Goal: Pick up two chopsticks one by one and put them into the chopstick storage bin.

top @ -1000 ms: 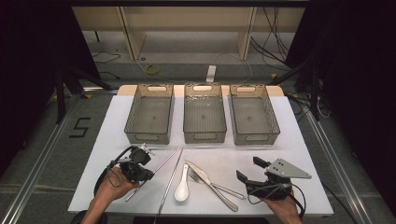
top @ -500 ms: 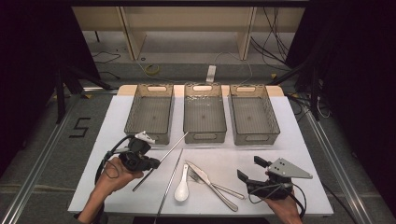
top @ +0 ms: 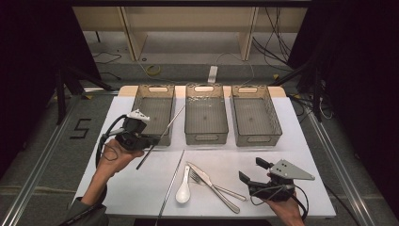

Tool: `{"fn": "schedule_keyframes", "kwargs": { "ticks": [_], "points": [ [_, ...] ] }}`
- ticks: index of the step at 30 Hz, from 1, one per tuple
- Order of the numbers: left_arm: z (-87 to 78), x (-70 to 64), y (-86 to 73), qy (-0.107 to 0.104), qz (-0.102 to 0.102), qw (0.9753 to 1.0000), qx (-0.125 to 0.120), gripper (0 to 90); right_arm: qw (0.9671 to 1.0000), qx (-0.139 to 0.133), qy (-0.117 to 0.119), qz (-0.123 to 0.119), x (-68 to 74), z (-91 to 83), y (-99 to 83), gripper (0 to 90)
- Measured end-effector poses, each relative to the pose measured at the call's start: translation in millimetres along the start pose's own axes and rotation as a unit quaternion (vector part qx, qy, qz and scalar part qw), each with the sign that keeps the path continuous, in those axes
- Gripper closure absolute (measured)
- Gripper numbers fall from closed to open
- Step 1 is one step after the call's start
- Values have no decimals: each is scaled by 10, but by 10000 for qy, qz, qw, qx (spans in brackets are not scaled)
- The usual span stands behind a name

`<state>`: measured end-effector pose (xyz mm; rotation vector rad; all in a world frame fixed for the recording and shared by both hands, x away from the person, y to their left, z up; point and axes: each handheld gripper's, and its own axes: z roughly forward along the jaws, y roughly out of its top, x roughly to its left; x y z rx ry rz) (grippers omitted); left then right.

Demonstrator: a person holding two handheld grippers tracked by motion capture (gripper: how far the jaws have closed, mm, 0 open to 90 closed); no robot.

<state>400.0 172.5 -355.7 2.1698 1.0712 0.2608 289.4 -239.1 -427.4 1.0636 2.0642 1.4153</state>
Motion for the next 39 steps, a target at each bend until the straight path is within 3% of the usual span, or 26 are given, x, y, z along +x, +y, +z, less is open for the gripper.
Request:
{"fn": "schedule_keyframes", "kwargs": {
  "ticks": [7,20,29,39],
  "points": [
    [39,126,147,131,-125,9997,-186,851,10000,4,-10,1,-3,0,-1,223],
    [86,558,388,602,-409,9960,-514,850,10000,-3,9,11,-7,-2,-3,222],
    [115,954,456,980,-831,9886,-779,850,10000,9,17,28,-7,2,-4,222],
    [264,1167,440,1134,-1113,9840,-813,850,10000,14,40,49,-8,9,-9,223]
  ]
}}
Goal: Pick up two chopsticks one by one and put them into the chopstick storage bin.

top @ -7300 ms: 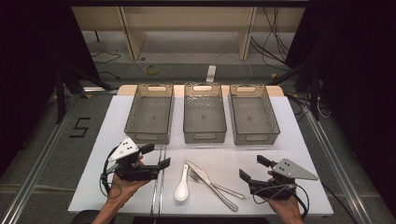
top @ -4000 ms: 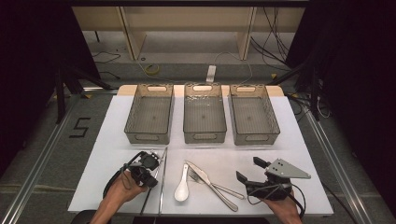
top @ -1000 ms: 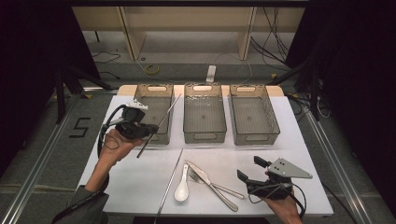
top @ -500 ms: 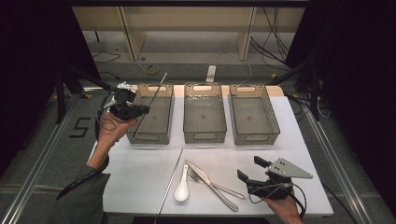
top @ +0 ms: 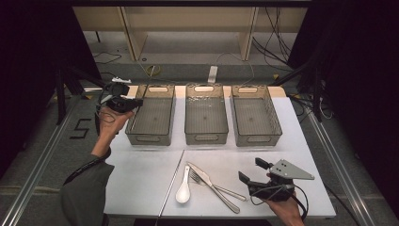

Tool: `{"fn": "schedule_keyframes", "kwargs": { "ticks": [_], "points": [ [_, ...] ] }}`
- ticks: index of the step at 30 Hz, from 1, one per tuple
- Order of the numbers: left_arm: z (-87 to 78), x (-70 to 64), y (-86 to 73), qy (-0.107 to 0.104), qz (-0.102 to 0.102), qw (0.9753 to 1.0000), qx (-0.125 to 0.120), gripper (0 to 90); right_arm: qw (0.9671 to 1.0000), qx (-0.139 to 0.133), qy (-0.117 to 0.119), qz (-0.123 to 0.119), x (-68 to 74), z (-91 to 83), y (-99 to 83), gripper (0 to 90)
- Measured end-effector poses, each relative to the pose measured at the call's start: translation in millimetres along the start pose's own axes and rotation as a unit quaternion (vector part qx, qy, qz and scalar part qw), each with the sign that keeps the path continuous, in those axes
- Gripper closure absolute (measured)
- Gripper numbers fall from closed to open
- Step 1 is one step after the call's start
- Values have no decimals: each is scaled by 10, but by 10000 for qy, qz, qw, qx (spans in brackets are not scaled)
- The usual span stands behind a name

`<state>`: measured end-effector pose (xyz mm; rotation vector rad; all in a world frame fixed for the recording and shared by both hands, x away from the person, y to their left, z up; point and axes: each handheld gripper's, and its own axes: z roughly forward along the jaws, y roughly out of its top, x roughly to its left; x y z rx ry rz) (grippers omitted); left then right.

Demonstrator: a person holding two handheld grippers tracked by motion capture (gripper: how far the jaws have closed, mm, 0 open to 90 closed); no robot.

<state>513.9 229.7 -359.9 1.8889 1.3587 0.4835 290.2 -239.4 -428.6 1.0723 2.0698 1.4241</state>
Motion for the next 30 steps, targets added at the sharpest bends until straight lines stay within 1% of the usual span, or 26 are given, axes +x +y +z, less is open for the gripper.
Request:
{"fn": "schedule_keyframes", "kwargs": {
  "ticks": [5,8,11,12,18,21,26,27,28,30],
  "points": [
    [80,51,-31,103,-71,9999,-27,850,10000,-5,3,7,-4,-4,-1,223],
    [154,76,-60,120,-130,9998,18,850,10000,6,0,14,-7,-1,-5,223],
    [210,86,-82,166,-114,9998,80,850,10000,-1,7,14,-2,-4,-3,223],
    [225,89,-89,166,-146,9997,75,850,10000,-1,13,11,-1,-3,-3,222],
    [280,88,-135,219,-124,9996,122,849,10000,6,28,15,0,1,-6,223],
    [346,78,-153,347,-20,9991,245,847,10000,5,27,10,2,-1,-5,223],
    [450,85,-198,336,-179,9986,363,838,10000,14,31,34,-3,2,-7,223],
    [459,82,-206,360,-198,9985,360,834,10000,12,31,37,-3,2,-7,223],
    [459,83,-209,366,-226,9984,355,808,10000,13,31,35,-4,0,-7,223],
    [449,82,-206,254,-324,9985,368,710,10000,1,32,28,-4,-4,-8,223]
  ]
}}
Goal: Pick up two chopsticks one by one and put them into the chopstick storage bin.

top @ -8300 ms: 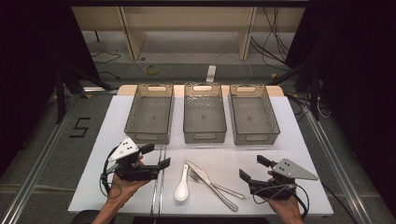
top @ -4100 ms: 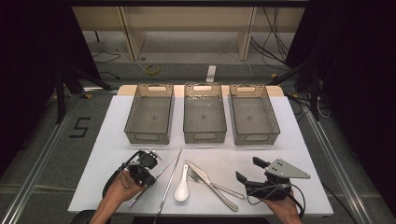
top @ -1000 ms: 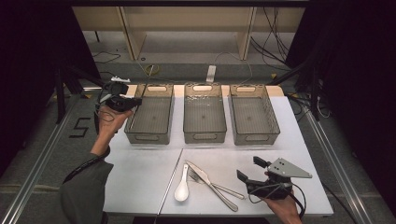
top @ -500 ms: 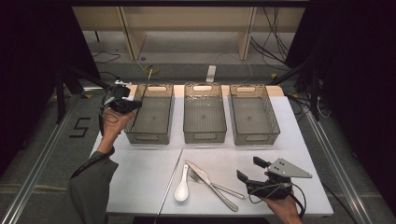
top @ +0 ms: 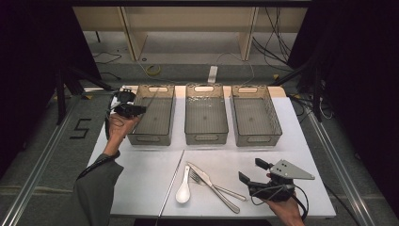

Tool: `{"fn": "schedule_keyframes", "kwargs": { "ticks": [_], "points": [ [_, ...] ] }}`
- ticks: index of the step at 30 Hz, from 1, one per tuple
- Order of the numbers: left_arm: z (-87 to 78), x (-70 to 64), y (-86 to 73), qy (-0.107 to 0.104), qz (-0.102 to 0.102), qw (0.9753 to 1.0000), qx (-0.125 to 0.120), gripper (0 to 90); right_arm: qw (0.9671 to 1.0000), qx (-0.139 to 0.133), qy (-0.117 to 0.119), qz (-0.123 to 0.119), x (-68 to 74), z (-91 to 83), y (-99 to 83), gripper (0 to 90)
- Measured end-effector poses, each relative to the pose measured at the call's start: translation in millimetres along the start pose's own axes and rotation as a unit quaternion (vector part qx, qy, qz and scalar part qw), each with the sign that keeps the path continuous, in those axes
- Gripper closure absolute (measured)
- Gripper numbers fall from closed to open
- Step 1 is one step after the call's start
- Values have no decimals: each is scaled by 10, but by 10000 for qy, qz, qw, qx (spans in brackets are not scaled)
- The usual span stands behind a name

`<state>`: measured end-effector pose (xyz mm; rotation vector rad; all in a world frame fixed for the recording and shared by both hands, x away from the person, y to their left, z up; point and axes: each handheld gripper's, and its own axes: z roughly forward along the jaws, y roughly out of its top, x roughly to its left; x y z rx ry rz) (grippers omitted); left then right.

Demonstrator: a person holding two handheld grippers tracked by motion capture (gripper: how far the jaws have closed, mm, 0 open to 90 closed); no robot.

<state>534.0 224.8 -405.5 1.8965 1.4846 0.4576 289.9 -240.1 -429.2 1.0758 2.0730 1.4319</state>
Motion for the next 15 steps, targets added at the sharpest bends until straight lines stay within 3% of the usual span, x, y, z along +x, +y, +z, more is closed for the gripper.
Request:
{"fn": "schedule_keyframes", "kwargs": {
  "ticks": [4,7,13,15],
  "points": [
    [-78,-62,14,-220,-85,9996,145,501,10000,7,-4,7,-3,1,0,223],
    [-186,-161,-22,-150,28,9997,207,373,10000,19,6,5,-2,2,-1,222],
    [-445,-332,-271,-585,-24,9983,67,264,10000,25,1,9,0,5,-1,221],
    [-480,-402,-333,-621,128,9977,218,250,10000,32,-6,5,1,3,3,220]
  ]
}}
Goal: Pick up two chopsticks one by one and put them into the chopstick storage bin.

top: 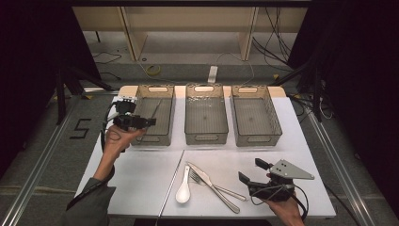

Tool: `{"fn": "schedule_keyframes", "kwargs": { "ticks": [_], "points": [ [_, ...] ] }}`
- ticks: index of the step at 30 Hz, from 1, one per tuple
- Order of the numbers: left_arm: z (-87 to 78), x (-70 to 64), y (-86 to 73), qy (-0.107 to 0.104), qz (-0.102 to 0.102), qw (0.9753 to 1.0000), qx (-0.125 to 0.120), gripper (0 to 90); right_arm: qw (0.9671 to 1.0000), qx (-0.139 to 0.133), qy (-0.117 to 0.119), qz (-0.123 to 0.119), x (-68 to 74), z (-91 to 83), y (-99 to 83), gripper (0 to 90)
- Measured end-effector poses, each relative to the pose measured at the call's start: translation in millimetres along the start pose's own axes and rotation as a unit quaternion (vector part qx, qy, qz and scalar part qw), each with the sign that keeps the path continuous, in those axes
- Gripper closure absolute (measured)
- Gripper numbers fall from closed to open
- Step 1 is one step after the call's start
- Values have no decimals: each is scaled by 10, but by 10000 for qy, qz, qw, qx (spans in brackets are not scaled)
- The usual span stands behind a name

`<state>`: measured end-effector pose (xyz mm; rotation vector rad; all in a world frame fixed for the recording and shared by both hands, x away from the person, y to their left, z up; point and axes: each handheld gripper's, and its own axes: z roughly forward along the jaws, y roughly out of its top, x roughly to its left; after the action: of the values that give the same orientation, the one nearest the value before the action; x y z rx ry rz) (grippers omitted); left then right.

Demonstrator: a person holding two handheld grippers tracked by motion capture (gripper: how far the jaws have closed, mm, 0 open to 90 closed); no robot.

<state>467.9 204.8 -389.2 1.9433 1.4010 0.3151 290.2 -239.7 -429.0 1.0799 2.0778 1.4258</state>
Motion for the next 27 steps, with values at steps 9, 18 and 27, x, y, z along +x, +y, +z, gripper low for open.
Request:
{"fn": "schedule_keyframes", "kwargs": {
  "ticks": [9,18,27],
  "points": [
    [-92,-318,-200,-229,359,9988,258,203,10000,-29,9,-19,10,-6,3,220],
    [-60,-510,-420,-172,633,9927,1012,201,10000,-24,5,-24,16,-4,4,220],
    [-26,-693,-647,-252,843,9870,1344,203,10000,-15,11,-56,22,-10,7,221]
  ]
}}
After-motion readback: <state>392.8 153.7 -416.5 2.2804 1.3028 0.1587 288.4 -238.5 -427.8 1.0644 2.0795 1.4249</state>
